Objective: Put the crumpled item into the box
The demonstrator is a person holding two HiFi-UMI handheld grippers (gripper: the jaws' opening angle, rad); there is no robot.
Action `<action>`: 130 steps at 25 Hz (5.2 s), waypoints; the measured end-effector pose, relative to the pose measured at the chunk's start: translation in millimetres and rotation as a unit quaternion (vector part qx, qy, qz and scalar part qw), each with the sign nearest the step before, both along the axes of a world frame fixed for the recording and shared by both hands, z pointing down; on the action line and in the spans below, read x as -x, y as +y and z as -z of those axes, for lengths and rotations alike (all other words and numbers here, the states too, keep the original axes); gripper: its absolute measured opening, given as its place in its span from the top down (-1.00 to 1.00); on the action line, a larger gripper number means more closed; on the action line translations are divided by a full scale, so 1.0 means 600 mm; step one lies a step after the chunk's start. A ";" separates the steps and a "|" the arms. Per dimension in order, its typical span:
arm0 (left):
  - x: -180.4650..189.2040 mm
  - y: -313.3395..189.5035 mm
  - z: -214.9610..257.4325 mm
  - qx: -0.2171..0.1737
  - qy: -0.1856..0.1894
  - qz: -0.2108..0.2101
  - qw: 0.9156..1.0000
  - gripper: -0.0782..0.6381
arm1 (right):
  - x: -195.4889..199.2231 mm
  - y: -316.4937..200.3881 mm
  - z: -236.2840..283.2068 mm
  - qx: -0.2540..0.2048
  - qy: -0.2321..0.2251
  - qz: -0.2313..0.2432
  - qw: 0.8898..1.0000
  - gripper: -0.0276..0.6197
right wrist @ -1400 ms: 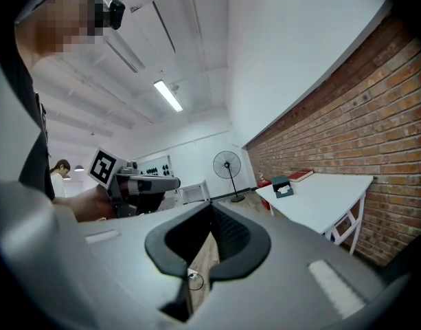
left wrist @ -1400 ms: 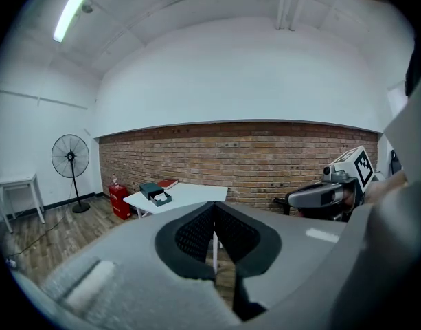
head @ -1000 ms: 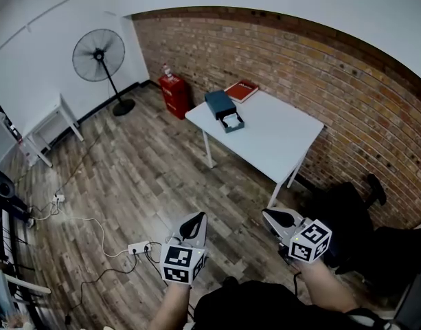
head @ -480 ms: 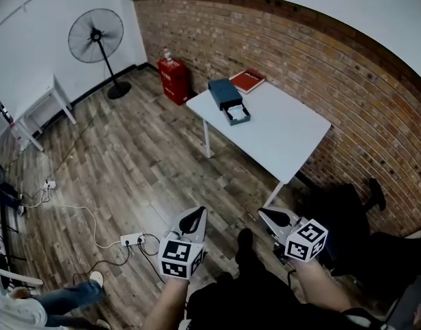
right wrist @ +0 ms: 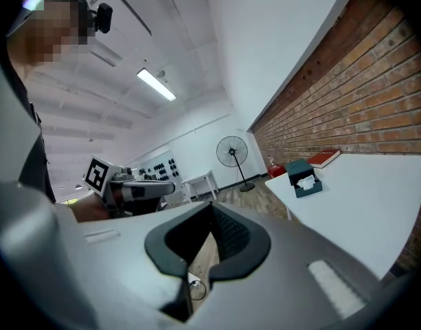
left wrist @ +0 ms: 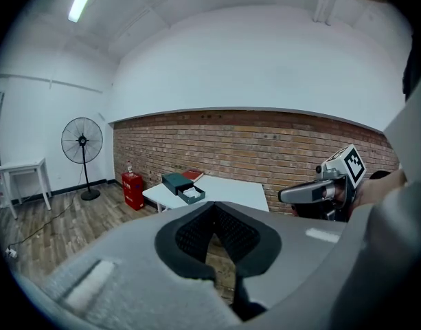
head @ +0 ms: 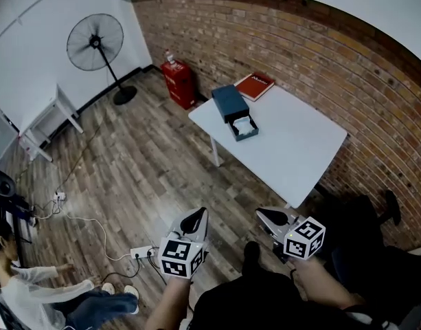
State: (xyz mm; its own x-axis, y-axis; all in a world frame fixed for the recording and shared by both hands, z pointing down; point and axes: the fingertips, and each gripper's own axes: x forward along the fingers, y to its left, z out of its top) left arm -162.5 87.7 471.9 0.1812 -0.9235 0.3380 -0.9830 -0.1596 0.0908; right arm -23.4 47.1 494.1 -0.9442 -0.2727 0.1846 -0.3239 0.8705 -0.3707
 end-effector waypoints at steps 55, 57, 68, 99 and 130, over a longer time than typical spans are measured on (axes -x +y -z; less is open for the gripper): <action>0.135 -0.798 -0.177 0.123 -0.010 -0.200 0.972 0.69 | 0.232 -0.724 -0.076 0.059 0.072 -0.060 0.994 0.91; 0.123 -0.822 -0.203 0.145 -0.032 -0.205 0.967 0.63 | 0.219 -0.744 -0.086 0.066 0.069 -0.063 0.993 0.91; 0.056 -0.890 -0.344 0.249 -0.095 -0.279 0.922 0.21 | 0.145 -0.799 -0.126 0.091 0.067 -0.094 0.989 0.91; -0.004 -0.910 -0.487 0.345 -0.213 -0.369 0.836 0.35 | 0.035 -0.805 -0.150 0.119 0.065 -0.161 0.978 0.91; 0.217 -0.785 -0.153 0.123 -0.055 -0.219 0.966 0.59 | 0.223 -0.722 -0.008 -0.006 0.080 -0.112 0.990 0.91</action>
State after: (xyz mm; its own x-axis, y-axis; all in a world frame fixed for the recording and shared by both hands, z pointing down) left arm -292.5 -383.6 564.0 0.4865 -0.6562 0.5769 -0.8322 -0.5491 0.0772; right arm -157.3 -386.2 498.8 -0.8187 -0.4749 0.3228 -0.5630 0.7746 -0.2881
